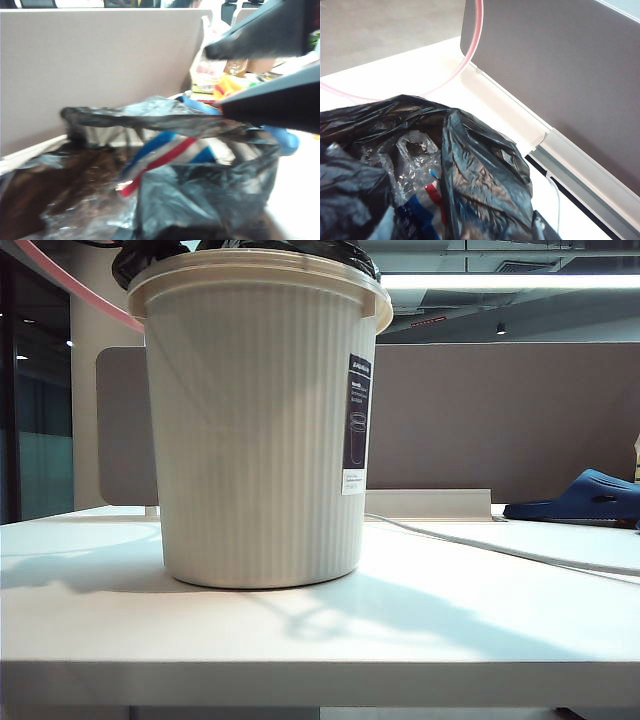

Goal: Open the ring lid of the trash can, pull out the black garbage bag inside, and place it on the table.

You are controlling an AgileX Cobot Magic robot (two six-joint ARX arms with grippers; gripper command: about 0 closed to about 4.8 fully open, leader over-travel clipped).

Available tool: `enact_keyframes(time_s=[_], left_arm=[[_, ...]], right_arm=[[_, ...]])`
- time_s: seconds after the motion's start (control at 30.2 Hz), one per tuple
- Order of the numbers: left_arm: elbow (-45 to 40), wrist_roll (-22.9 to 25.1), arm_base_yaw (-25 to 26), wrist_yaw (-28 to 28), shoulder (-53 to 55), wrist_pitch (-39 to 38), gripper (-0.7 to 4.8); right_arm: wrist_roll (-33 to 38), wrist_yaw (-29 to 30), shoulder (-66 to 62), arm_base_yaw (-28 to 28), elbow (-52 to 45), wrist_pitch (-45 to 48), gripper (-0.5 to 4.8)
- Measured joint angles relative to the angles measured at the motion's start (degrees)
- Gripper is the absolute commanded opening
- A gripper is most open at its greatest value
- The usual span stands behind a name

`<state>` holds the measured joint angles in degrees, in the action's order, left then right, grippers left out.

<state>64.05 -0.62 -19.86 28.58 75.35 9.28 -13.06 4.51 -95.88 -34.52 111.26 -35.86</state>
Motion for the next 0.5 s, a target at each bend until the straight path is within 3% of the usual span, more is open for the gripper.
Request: enact_keyframes(time_s=[0.4, 0.43, 0.5], left_arm=[[0.0, -4.2, 0.0, 6.8, 0.0, 1.7, -0.06], [0.0, -5.1, 0.0, 7.4, 0.0, 2.4, -0.06], [0.0, -6.2, 0.0, 8.2, 0.0, 2.9, -0.06]], right_arm=[[-0.1, -1.5, -3.3, 0.0, 0.0, 1.7, 3.64], [-0.2, -3.4, -3.8, 0.0, 0.0, 1.9, 3.56], [-0.3, -4.5, -4.1, 0.0, 0.0, 2.0, 2.84]])
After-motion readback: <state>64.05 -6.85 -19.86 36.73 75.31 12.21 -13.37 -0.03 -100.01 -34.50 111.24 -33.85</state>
